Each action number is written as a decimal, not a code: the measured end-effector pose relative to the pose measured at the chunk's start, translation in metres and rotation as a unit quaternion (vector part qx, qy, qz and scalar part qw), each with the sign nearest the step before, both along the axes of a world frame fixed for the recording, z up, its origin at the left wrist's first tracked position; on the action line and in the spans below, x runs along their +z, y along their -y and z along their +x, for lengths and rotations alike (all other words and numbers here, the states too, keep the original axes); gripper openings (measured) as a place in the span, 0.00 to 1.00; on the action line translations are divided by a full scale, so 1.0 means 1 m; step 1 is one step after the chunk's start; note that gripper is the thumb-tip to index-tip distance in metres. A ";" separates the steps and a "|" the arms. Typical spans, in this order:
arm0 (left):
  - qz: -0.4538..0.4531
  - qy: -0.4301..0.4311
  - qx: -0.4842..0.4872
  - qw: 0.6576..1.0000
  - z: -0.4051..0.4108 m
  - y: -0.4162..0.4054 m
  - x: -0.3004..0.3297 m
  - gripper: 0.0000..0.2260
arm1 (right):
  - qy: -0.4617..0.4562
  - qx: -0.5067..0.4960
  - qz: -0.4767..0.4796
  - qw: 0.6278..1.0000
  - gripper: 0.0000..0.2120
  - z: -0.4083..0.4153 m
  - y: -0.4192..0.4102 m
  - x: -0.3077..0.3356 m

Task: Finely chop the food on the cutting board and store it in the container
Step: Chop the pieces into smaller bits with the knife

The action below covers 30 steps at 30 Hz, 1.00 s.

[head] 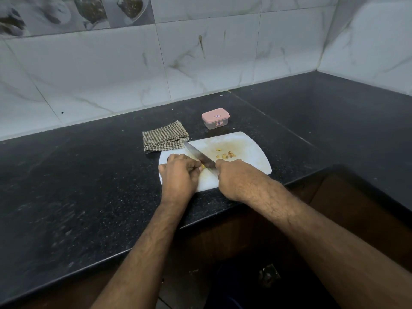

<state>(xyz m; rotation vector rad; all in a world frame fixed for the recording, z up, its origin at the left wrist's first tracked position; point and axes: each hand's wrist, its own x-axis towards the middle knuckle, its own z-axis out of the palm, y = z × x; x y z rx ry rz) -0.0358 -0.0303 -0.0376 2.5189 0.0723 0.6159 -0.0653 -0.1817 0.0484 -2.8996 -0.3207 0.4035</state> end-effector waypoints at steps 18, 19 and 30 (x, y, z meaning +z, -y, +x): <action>0.007 0.011 -0.008 1.000 -0.001 0.001 0.000 0.04 | -0.021 0.030 -0.025 0.999 0.20 0.013 0.006 0.002; 0.007 0.012 -0.008 1.000 -0.001 0.002 0.000 0.04 | -0.023 0.033 -0.028 0.999 0.20 0.014 0.007 0.003; 0.015 0.037 -0.011 0.999 0.001 -0.001 -0.003 0.04 | -0.051 0.066 -0.056 0.995 0.20 0.021 0.006 0.003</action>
